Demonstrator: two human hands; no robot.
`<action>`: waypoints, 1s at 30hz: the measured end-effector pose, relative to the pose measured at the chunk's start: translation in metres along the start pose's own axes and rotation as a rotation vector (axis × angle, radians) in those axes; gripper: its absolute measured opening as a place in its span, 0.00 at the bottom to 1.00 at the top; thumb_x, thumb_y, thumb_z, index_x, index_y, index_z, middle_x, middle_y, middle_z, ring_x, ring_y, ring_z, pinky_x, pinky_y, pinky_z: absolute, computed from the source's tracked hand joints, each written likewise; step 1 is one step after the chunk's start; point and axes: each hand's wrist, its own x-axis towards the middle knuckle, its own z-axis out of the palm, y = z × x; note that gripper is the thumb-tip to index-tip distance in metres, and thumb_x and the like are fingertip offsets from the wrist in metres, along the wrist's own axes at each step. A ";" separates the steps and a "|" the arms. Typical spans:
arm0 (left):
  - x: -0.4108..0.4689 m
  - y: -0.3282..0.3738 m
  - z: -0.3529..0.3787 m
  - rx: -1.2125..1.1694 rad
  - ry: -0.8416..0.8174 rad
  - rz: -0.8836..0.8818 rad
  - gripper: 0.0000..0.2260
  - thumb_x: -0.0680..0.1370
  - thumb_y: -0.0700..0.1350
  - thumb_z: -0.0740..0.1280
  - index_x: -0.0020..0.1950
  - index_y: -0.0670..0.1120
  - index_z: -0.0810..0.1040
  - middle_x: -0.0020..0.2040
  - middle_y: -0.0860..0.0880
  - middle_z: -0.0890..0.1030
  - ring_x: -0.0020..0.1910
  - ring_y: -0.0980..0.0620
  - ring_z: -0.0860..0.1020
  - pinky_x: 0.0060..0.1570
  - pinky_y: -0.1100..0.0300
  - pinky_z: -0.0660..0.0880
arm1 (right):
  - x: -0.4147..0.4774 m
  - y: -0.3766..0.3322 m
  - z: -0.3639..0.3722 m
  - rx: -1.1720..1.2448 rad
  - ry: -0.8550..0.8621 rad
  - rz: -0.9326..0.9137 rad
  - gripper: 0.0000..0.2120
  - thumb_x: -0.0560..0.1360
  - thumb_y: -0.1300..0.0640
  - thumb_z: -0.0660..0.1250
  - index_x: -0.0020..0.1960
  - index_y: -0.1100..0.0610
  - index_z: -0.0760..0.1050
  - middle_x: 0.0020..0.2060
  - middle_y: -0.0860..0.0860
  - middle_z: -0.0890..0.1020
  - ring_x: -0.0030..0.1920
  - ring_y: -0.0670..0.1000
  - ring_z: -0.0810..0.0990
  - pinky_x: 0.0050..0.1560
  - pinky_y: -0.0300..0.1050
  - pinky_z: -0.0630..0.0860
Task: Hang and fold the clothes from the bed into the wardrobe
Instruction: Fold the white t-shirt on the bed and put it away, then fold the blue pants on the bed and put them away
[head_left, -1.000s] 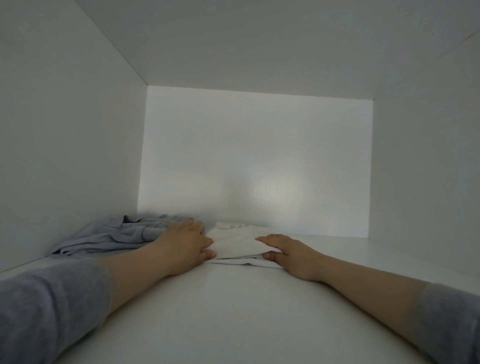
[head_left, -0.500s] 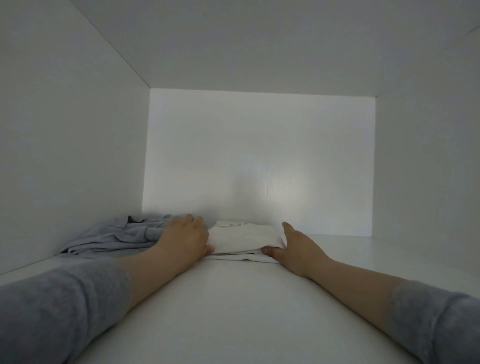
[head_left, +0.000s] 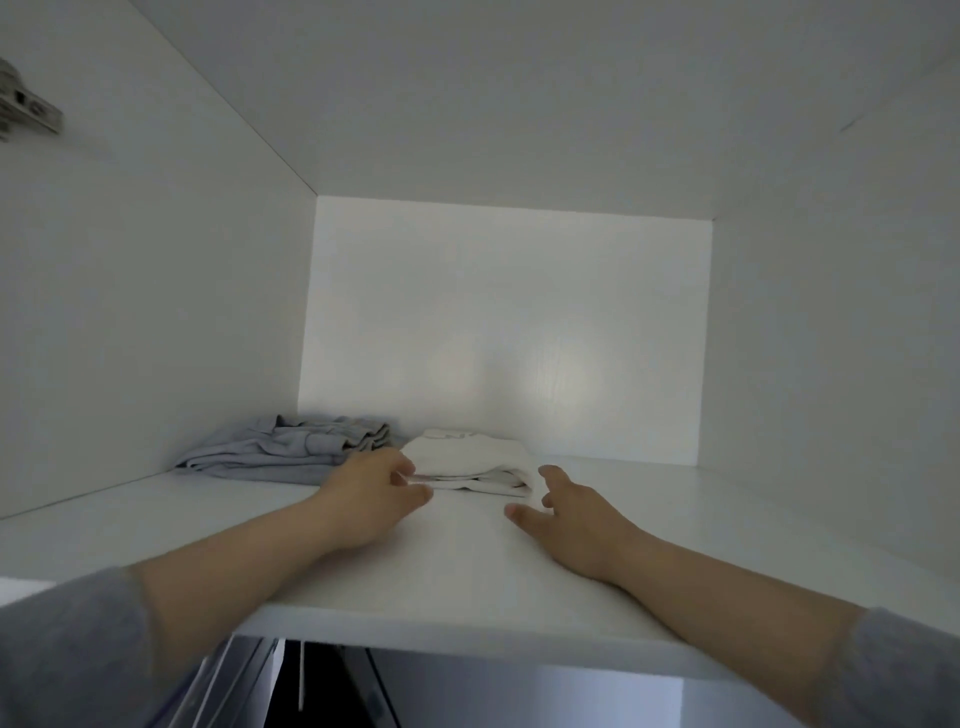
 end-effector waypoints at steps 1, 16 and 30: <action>-0.009 0.006 0.000 -0.032 -0.001 -0.016 0.17 0.77 0.55 0.67 0.63 0.49 0.75 0.57 0.52 0.77 0.55 0.53 0.75 0.52 0.63 0.69 | -0.010 -0.003 -0.003 0.000 -0.011 -0.007 0.37 0.78 0.37 0.59 0.78 0.55 0.51 0.69 0.54 0.71 0.66 0.54 0.72 0.63 0.44 0.68; -0.058 0.032 0.003 -0.207 -0.018 0.102 0.15 0.75 0.58 0.68 0.56 0.51 0.78 0.50 0.57 0.78 0.46 0.62 0.75 0.39 0.68 0.66 | -0.111 -0.009 -0.020 0.521 0.726 0.049 0.07 0.77 0.55 0.64 0.42 0.50 0.78 0.33 0.47 0.84 0.33 0.44 0.84 0.46 0.50 0.81; -0.115 0.054 0.000 -0.998 -0.123 0.452 0.07 0.72 0.54 0.73 0.49 0.55 0.82 0.46 0.59 0.84 0.46 0.63 0.81 0.45 0.71 0.73 | -0.196 -0.041 0.021 0.574 1.040 0.068 0.07 0.78 0.62 0.64 0.45 0.57 0.81 0.38 0.49 0.84 0.37 0.45 0.82 0.41 0.35 0.78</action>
